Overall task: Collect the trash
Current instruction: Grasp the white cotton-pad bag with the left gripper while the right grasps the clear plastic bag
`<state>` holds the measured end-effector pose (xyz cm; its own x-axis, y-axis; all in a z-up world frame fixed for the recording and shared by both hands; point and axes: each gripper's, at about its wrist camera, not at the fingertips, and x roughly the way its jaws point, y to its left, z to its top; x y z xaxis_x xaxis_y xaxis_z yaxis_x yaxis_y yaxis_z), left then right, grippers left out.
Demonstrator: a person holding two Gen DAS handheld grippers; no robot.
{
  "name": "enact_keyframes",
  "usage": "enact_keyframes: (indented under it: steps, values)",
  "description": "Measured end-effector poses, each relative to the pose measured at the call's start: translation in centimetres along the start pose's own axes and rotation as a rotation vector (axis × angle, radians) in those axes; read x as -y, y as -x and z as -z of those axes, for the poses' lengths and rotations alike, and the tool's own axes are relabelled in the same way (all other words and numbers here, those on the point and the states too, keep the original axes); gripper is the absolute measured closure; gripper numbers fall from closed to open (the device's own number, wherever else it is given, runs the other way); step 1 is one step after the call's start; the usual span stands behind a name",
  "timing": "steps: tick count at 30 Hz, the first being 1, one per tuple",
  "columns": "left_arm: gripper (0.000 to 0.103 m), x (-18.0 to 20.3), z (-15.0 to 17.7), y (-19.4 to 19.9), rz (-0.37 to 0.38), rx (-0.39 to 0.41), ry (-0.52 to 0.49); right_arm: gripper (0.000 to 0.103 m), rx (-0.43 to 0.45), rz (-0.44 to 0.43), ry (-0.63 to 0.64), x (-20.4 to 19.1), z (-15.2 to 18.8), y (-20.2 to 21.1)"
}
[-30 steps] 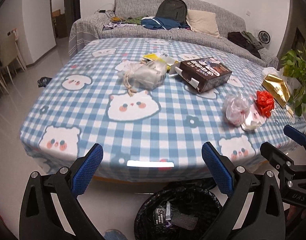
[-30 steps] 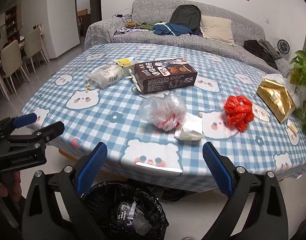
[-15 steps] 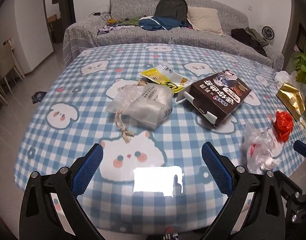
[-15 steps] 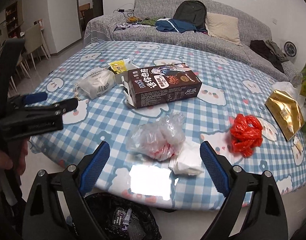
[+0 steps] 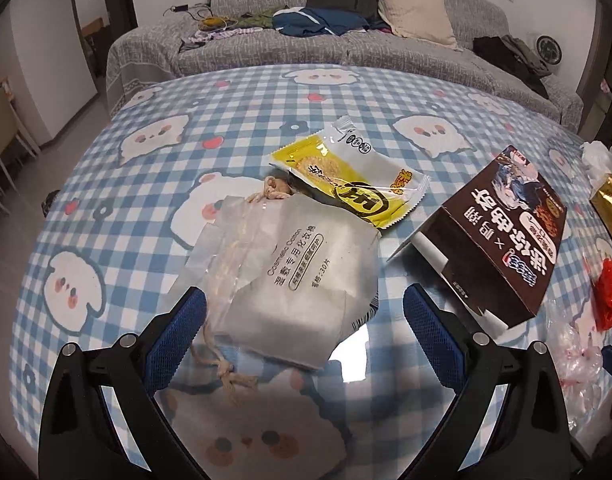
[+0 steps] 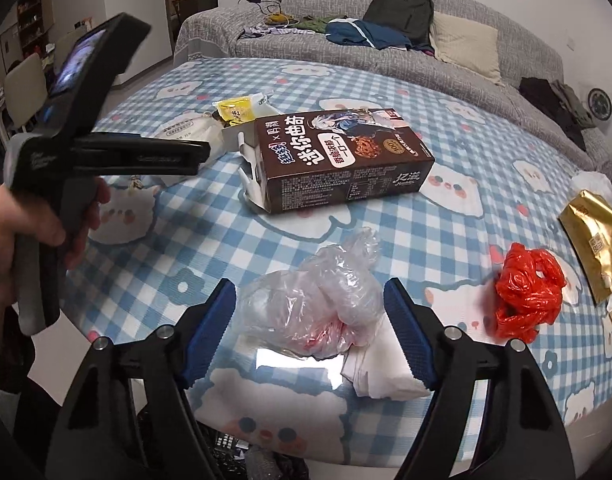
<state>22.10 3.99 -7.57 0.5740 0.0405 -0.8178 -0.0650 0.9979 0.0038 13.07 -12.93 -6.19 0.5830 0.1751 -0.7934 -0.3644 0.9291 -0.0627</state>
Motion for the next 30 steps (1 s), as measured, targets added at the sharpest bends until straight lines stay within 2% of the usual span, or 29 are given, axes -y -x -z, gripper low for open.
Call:
enact_keyframes:
  steps: [2,7,14,16,18,20,30]
  values:
    - [0.007,0.0,-0.4,-0.7,-0.003,-0.002,-0.001,0.034,0.003,0.008,0.004,0.0,-0.1,-0.3]
    - [0.018,-0.2,-0.9,-1.8,0.0,-0.015,0.023,0.039,0.001,0.022,0.003,0.4,-0.4,-1.1]
    - [0.035,-0.1,-0.9,-2.1,-0.028,-0.018,0.038,0.046,0.012,0.03,0.006,0.5,-0.3,-1.3]
    - [0.042,-0.3,-0.9,-2.0,-0.039,-0.013,0.048,0.056,0.021,0.034,0.002,0.6,-0.4,-1.3]
    - [0.05,-0.6,-0.9,-1.7,-0.035,-0.011,0.06,0.058,0.024,0.027,-0.002,0.7,-0.5,-1.2]
    - [0.054,-0.8,-0.8,-1.6,-0.027,-0.01,0.07,0.06,0.024,0.022,-0.008,0.8,-0.5,-1.3]
    - [0.062,-1.0,-0.7,-1.4,-0.032,0.0,0.084,0.068,0.03,0.005,-0.026,1.0,-0.8,-1.3]
